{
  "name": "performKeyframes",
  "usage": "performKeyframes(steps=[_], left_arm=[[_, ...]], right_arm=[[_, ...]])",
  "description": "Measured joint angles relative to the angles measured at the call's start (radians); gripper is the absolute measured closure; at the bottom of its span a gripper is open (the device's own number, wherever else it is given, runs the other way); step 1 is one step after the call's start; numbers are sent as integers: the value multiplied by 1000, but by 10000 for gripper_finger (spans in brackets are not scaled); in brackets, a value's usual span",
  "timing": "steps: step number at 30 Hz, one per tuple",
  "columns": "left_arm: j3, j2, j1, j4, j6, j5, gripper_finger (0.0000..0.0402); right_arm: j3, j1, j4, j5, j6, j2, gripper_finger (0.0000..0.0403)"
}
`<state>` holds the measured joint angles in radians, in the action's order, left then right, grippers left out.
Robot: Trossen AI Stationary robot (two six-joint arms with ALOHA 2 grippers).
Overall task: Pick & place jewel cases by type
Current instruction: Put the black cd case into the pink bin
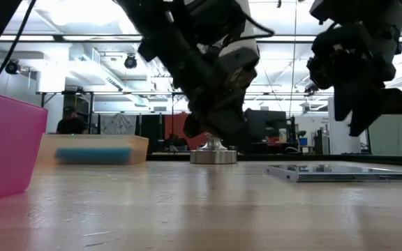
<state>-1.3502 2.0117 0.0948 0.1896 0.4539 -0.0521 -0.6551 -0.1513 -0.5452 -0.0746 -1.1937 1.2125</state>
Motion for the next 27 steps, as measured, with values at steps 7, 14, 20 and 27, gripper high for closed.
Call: performKeyframes(steps=[7, 14, 20, 27], left_arm=[[92, 0, 1, -90, 63, -17, 402], [112, 0, 5, -188, 91, -25, 402], [112, 0, 3, -197, 78, -25, 402], [113, 0, 3, -188, 44, -25, 402]], right_arm=[[19, -2, -112, -1, -11, 0, 197], [30, -9, -104, -5, -33, 0, 197], [81, -23, -16, -13, -64, -1, 197], [189, -55, 217, -6, -130, -43, 197]])
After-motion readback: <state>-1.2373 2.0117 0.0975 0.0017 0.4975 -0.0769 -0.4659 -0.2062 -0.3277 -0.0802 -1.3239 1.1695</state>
